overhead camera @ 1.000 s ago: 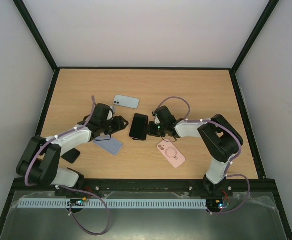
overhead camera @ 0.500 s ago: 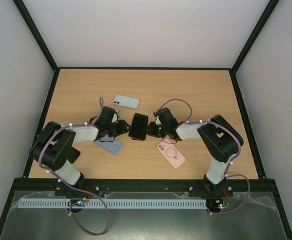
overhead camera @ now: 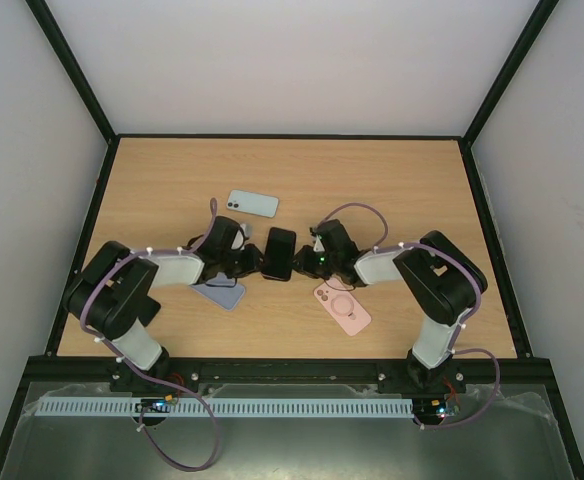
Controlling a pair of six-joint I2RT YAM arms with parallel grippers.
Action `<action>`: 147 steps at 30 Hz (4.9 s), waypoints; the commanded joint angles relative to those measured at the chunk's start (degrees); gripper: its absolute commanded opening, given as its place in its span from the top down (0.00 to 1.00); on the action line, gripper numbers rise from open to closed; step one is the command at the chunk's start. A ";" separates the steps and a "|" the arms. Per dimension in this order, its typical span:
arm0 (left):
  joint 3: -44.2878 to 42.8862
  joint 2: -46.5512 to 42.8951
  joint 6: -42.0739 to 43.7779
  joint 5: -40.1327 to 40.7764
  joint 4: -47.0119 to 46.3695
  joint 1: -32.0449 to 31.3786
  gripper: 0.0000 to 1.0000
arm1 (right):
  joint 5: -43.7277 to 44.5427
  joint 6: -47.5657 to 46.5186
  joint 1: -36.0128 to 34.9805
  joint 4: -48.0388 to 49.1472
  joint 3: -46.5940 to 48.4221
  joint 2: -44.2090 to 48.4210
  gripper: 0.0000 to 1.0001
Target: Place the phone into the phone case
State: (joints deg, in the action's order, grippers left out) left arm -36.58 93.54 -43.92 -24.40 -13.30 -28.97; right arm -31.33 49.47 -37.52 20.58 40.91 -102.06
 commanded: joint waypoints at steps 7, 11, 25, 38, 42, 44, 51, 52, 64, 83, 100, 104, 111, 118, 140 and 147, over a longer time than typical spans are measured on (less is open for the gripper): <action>-0.40 -1.99 -2.76 0.78 -1.92 -3.06 0.77 | -0.53 1.74 -0.45 2.30 -1.82 1.04 0.83; 2.19 -3.50 -3.82 1.43 -3.46 -3.22 0.72 | 3.77 -0.33 -0.24 -0.96 -1.89 3.05 0.82; -1.21 -2.01 -1.14 5.55 1.90 -3.12 0.71 | 1.95 2.43 0.12 2.22 -2.66 1.98 0.83; 0.53 -1.34 -4.16 3.64 -2.98 -5.40 0.82 | 0.20 4.14 -0.23 4.30 -3.86 2.17 0.82; 0.52 -0.85 -5.19 3.78 -4.01 -6.80 0.83 | -1.00 5.19 -0.69 5.87 -4.48 2.30 0.83; 0.70 -0.81 -5.82 3.82 -4.67 -7.31 0.84 | -1.40 5.66 -0.84 6.49 -4.81 2.35 0.83; -0.34 -3.97 -4.99 6.88 0.17 -6.99 0.77 | 2.98 1.36 0.84 0.79 -3.89 5.20 0.82; -0.60 -4.45 -4.50 7.52 1.19 -6.53 0.76 | 3.03 1.18 1.66 0.67 -3.86 5.37 0.81; -4.74 -2.13 1.10 5.07 2.35 1.00 0.71 | 1.13 -1.73 5.79 -2.27 4.76 -0.81 0.75; -7.73 9.71 2.58 -1.00 -3.05 2.60 0.81 | -5.58 -0.52 5.79 0.29 6.73 -8.49 0.69; -0.75 4.80 0.95 -1.91 -4.90 2.60 0.81 | -16.09 13.73 5.70 21.77 1.88 -5.79 0.68; 0.09 4.25 0.56 -2.18 -5.58 2.66 0.79 | -16.44 16.89 5.70 24.70 1.20 -6.20 0.65; 0.23 4.20 1.11 -1.93 -4.87 2.60 0.79 | -18.30 27.04 5.28 39.74 -2.20 -10.54 0.64; 1.99 3.76 -0.21 -1.36 -6.66 2.60 0.79 | -19.60 33.62 5.17 49.18 -2.79 -13.81 0.61; 2.26 2.20 -0.02 0.75 -5.83 2.69 0.80 | -16.22 15.90 3.68 21.10 3.97 -13.08 0.70; 2.73 -0.03 -0.52 0.06 -5.46 2.90 0.78 | -14.68 12.62 3.68 19.86 3.56 -11.13 0.92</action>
State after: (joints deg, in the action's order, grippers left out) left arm -34.52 94.83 -44.49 -22.65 -20.67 -25.82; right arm -47.62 66.13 -33.50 44.91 44.10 -115.24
